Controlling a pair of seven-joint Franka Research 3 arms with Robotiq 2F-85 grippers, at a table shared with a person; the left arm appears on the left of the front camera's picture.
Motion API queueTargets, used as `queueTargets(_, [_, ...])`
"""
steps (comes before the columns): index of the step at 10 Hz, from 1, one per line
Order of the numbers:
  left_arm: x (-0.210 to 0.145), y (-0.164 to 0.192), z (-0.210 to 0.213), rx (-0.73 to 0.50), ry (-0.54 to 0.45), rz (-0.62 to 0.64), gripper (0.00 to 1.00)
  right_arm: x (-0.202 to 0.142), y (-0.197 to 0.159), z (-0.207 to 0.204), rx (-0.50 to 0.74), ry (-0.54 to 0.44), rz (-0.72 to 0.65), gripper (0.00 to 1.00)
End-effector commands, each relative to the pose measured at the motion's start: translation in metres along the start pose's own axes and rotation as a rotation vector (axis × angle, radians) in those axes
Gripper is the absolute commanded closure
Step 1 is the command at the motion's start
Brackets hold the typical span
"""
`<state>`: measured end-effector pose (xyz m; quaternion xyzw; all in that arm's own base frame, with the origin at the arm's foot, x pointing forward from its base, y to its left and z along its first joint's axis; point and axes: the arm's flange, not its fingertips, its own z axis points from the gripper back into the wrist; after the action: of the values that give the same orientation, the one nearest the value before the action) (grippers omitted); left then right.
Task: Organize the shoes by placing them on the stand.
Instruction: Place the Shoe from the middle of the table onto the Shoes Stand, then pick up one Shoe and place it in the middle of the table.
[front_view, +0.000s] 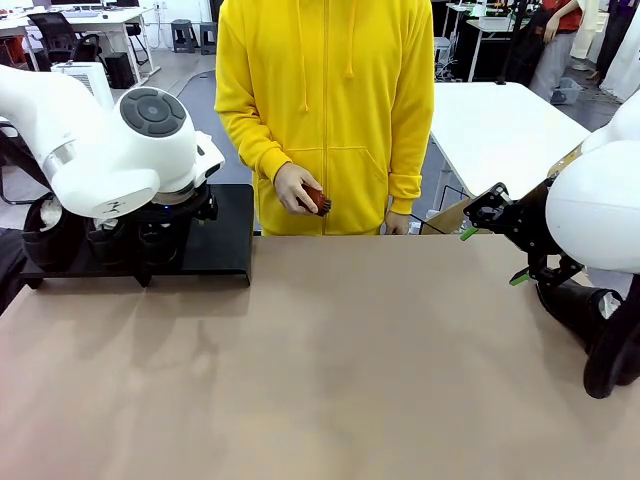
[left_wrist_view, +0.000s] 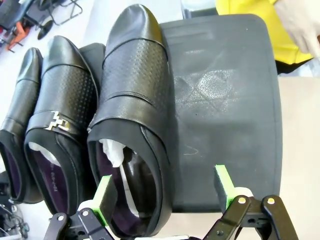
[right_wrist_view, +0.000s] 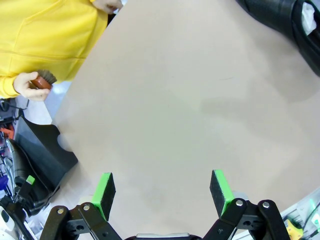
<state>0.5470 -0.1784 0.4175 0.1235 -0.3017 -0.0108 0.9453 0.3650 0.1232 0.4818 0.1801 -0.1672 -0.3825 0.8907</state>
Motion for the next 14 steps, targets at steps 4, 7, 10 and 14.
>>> queueTargets(4, [0.006,0.003,-0.001,0.012,-0.016,-0.017,0.0,0.002,0.0,0.0,0.008,-0.004,0.021,0.0])
queueTargets(7, [0.0,-0.002,0.034,-0.074,-0.008,0.011,0.0,0.002,0.0,0.0,0.008,-0.004,0.021,0.0])
queueTargets(10, [-0.031,-0.018,0.134,-0.268,-0.105,0.045,0.0,0.002,0.0,0.0,0.008,-0.004,0.021,0.0])
queueTargets(14, [-0.08,-0.029,0.178,-0.323,0.445,-0.083,0.0,0.002,0.0,0.0,0.008,-0.004,0.021,0.0])
